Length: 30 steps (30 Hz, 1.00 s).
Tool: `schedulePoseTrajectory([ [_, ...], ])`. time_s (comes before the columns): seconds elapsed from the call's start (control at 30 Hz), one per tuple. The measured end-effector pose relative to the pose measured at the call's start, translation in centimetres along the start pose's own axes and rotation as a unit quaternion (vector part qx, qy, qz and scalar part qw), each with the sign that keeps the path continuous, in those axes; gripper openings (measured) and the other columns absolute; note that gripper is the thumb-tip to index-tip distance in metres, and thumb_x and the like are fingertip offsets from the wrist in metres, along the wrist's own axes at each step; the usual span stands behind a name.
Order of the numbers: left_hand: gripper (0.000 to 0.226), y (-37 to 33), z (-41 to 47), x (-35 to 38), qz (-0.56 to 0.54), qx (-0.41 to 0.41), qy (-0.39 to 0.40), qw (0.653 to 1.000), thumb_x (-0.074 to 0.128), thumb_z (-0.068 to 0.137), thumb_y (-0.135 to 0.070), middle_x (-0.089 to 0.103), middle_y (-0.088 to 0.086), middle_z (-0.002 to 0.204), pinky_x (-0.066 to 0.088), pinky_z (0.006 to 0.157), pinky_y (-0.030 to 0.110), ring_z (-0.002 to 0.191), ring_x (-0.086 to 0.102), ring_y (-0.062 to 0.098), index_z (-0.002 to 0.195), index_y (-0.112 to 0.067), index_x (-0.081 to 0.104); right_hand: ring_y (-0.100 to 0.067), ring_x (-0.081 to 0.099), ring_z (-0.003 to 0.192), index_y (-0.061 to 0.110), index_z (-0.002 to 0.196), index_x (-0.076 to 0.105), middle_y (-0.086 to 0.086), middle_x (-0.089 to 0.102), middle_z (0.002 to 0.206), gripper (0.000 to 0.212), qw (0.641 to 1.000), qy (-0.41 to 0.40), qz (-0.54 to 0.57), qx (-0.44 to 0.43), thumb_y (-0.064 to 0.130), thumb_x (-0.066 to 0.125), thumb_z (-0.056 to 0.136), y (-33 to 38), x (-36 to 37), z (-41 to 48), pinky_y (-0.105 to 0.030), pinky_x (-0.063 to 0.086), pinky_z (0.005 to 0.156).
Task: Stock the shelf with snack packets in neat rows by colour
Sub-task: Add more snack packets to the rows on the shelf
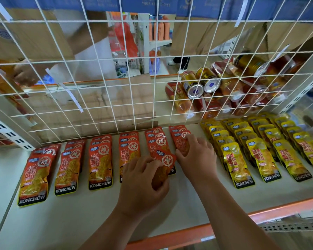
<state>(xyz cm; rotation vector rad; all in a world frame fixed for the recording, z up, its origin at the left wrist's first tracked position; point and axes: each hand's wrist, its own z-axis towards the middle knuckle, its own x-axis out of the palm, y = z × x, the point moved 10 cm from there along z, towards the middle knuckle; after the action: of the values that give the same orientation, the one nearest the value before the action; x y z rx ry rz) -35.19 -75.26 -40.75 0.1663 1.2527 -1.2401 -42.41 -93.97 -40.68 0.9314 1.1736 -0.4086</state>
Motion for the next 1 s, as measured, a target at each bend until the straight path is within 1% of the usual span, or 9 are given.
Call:
schedulePoseTrajectory([
  [0.2,0.038,-0.2,0.0,-0.1,0.002,0.012,-0.007,1.000,0.071,0.080,-0.050,0.058,-0.010,0.114,0.045,0.093,0.042,0.108,0.054,0.017,0.112,-0.029,0.066,-0.030,0.052,0.112,0.029,0.131,0.049,-0.004,0.058,0.123,0.054,1.000,-0.016,0.013,-0.005,0.054,0.064,0.085,-0.2,-0.9,-0.5,-0.045,0.048,0.092],
  [0.43,0.039,-0.4,0.0,-0.4,0.008,0.003,-0.019,1.000,0.069,0.080,-0.049,0.060,-0.007,0.116,0.049,0.090,0.046,0.108,0.058,0.021,0.112,-0.027,0.067,-0.034,0.056,0.107,0.024,0.127,0.057,-0.007,0.062,0.116,0.046,0.996,-0.041,0.049,-0.070,0.039,0.069,0.086,0.6,-2.3,-1.5,-0.045,0.049,0.087],
  [0.5,0.041,-0.3,-0.2,-0.9,0.017,-0.017,-0.026,0.999,0.069,0.079,-0.050,0.059,-0.008,0.119,0.048,0.093,0.042,0.110,0.056,0.019,0.114,-0.029,0.065,-0.034,0.057,0.105,0.022,0.122,0.060,-0.007,0.063,0.115,0.041,0.992,-0.044,0.066,-0.097,0.034,0.071,0.085,1.6,-2.4,-1.7,-0.045,0.051,0.085],
  [0.6,0.042,0.1,-1.2,-2.5,0.035,-0.052,-0.053,0.997,0.071,0.079,-0.051,0.059,-0.009,0.121,0.040,0.095,0.033,0.112,0.055,0.017,0.115,-0.031,0.065,-0.031,0.057,0.106,0.021,0.119,0.063,-0.005,0.064,0.118,0.035,0.988,-0.031,0.075,-0.130,0.033,0.070,0.086,3.2,-2.0,-1.9,-0.042,0.050,0.085],
  [0.7,0.042,0.8,-2.7,-4.5,0.063,-0.079,-0.079,0.992,0.074,0.078,-0.050,0.062,-0.004,0.121,0.044,0.093,0.038,0.109,0.059,0.022,0.113,-0.030,0.065,-0.028,0.054,0.113,0.021,0.120,0.062,-0.004,0.062,0.121,0.036,0.983,0.001,0.074,-0.167,0.037,0.068,0.089,5.2,-1.4,-2.5,-0.042,0.048,0.090],
  [0.77,0.043,1.7,-3.8,-6.3,0.083,-0.112,-0.097,0.985,0.072,0.076,-0.052,0.062,-0.005,0.119,0.041,0.092,0.035,0.107,0.060,0.020,0.112,-0.032,0.064,-0.029,0.056,0.111,0.018,0.120,0.065,-0.006,0.064,0.119,0.037,0.977,0.010,0.091,-0.193,0.033,0.071,0.087,6.8,-1.4,-3.0,-0.043,0.047,0.092],
  [0.83,0.043,2.9,-4.9,-8.3,0.092,-0.145,-0.115,0.978,0.071,0.074,-0.052,0.061,-0.008,0.117,0.040,0.091,0.034,0.107,0.057,0.016,0.111,-0.031,0.065,-0.029,0.058,0.103,0.019,0.113,0.068,-0.005,0.066,0.111,0.032,0.969,0.013,0.105,-0.223,0.031,0.072,0.084,8.4,-1.0,-3.5,-0.041,0.047,0.087],
  [0.9,0.043,4.3,-6.2,-10.4,0.097,-0.175,-0.133,0.971,0.072,0.074,-0.051,0.060,-0.009,0.117,0.043,0.091,0.036,0.107,0.056,0.016,0.111,-0.031,0.066,-0.028,0.057,0.099,0.021,0.107,0.066,-0.001,0.065,0.104,0.027,0.962,0.029,0.111,-0.248,0.033,0.064,0.083,9.9,-0.2,-4.3,-0.039,0.046,0.083],
  [1.0,0.041,7.0,-7.7,-13.7,0.115,-0.210,-0.158,0.958,0.070,0.075,-0.051,0.062,-0.007,0.113,0.048,0.090,0.041,0.103,0.058,0.019,0.110,-0.031,0.068,-0.028,0.058,0.098,0.021,0.113,0.065,-0.001,0.063,0.105,0.035,0.955,0.047,0.110,-0.270,0.030,0.065,0.079,12.6,0.9,-5.6,-0.039,0.049,0.078],
])
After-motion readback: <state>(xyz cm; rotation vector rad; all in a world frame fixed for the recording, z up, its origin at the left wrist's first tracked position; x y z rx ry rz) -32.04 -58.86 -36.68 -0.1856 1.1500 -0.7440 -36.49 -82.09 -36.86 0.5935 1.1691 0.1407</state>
